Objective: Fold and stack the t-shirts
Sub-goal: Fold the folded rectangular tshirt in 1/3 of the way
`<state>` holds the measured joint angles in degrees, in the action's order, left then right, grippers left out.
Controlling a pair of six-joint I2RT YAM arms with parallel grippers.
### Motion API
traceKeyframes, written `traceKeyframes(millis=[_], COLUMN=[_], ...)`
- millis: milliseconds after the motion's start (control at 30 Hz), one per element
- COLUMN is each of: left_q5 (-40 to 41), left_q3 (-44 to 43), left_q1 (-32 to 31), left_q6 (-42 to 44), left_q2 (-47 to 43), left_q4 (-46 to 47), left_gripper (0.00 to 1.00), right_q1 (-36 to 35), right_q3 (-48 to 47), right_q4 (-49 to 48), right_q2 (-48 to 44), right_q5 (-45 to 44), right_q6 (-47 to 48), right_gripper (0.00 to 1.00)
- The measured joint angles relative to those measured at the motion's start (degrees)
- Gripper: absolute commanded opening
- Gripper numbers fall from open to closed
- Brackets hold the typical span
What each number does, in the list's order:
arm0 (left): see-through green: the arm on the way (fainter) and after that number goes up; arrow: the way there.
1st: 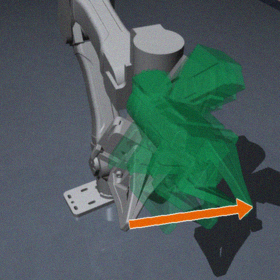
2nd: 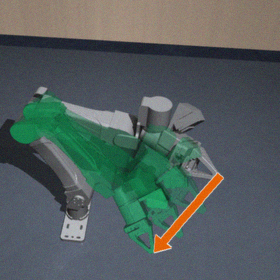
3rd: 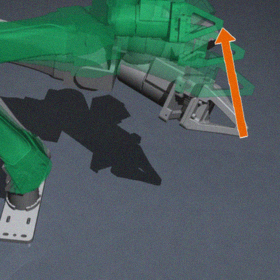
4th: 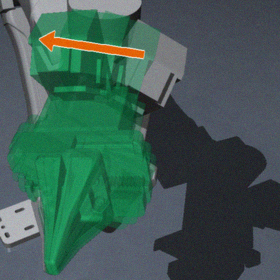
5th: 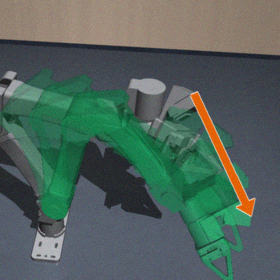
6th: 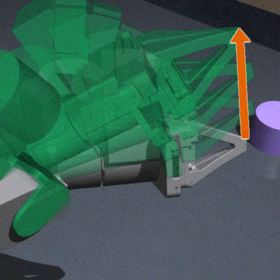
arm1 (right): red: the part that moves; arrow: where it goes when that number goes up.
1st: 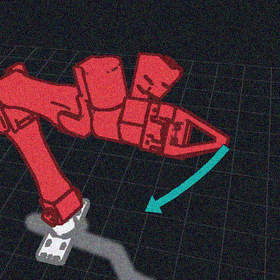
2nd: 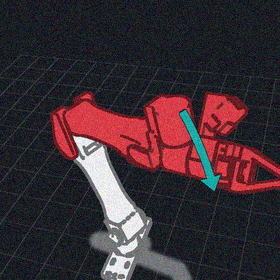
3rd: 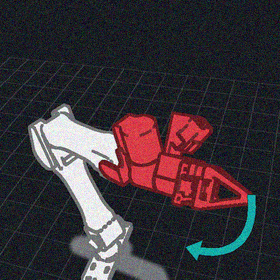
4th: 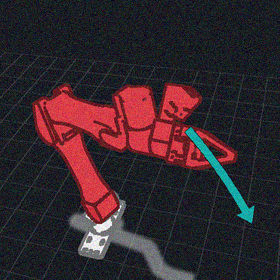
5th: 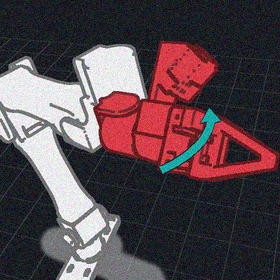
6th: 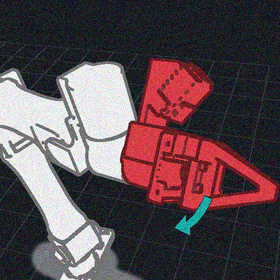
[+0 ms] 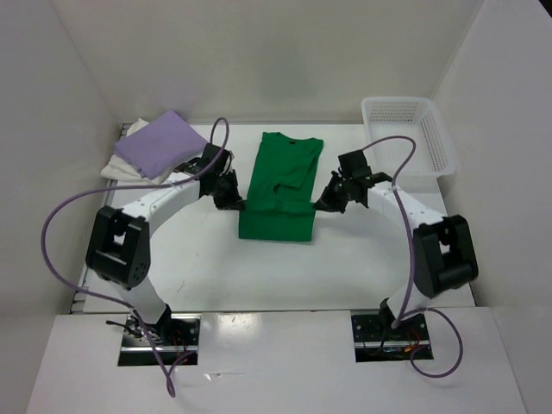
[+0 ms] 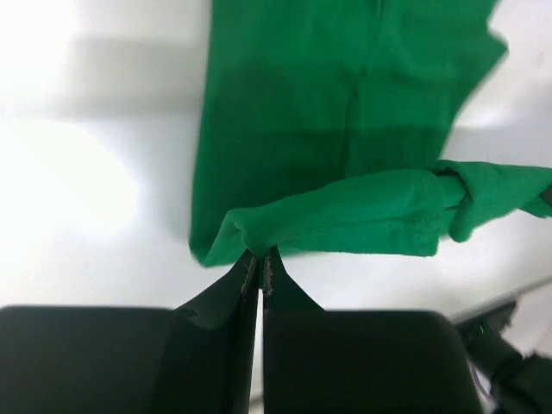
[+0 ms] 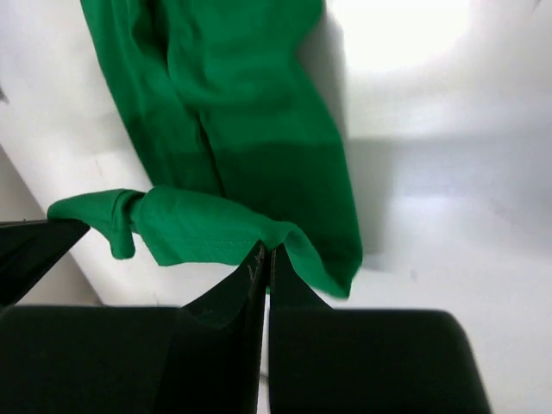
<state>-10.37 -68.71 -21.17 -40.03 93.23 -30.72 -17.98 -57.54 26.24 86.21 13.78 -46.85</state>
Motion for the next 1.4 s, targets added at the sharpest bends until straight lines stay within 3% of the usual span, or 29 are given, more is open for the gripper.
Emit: traceKeyframes(millis=[400,433,467,567,600,667,733,800,867,933,1000,1100,1267,1400], left_q5=[3.4,3.7,3.8,4.4,4.5,4.7,5.0,5.4,5.1,4.2,2.6,-0.1,-2.4,-3.5], left_q3=[-20.9,-22.6,-24.1,-26.8,-27.1,-27.2,-26.5,-23.7,-18.5,-11.4,-7.0,-4.9,-6.0,-1.4], left_q1=[2.4,2.6,2.7,3.1,3.4,3.9,4.4,4.7,5.0,4.8,3.6,1.0,-1.2,-0.8], left_q6=[3.2,3.7,3.8,4.3,4.3,4.5,4.4,4.5,4.4,3.7,3.1,2.0,0.9,-0.7], left_q2=[22.1,23.5,24.9,27.6,28.0,28.2,27.6,25.3,20.8,14.4,10.4,10.3,17.5,18.1], left_q4=[1.6,1.7,1.7,2.3,2.3,2.5,3.2,4.4,5.5,7.5,8.6,10.4,13.4,17.6], left_gripper=[0.10,0.12,0.20,0.33,0.42,0.51,0.56,0.50,0.45,0.44,0.44,0.42,0.39,0.38], right_q1=[4.0,4.1,4.2,4.5,4.7,4.9,5.0,5.1,5.0,4.6,3.8,0.4,-8.0,-10.1], right_q3=[-16.2,-16.9,-17.7,-20.0,-20.7,-21.7,-22.0,-21.7,-18.9,-14.5,-10.4,-7.9,-10.0,-9.7], right_q4=[-0.6,-0.6,-0.5,-0.6,-0.7,-0.8,-0.8,-0.7,-1.6,-1.8,-2.4,-2.9,-3.9,-4.5], right_q2=[20.7,21.6,22.2,23.9,24.3,24.6,24.3,23.3,20.2,15.3,11.2,10.1,18.3,22.8], right_q5=[-0.2,-0.5,-0.7,-1.2,-1.4,-1.5,-1.7,-2.2,-2.6,-2.7,-2.7,-2.8,-2.5,-2.4], right_q6=[7.5,7.7,7.8,8.2,8.3,8.5,8.8,9.0,9.0,8.6,7.8,6.5,6.2,5.6], right_gripper=[0.01,0.03,0.06,0.22,0.30,0.37,0.44,0.45,0.37,0.18,0.11,0.09,0.11,0.11])
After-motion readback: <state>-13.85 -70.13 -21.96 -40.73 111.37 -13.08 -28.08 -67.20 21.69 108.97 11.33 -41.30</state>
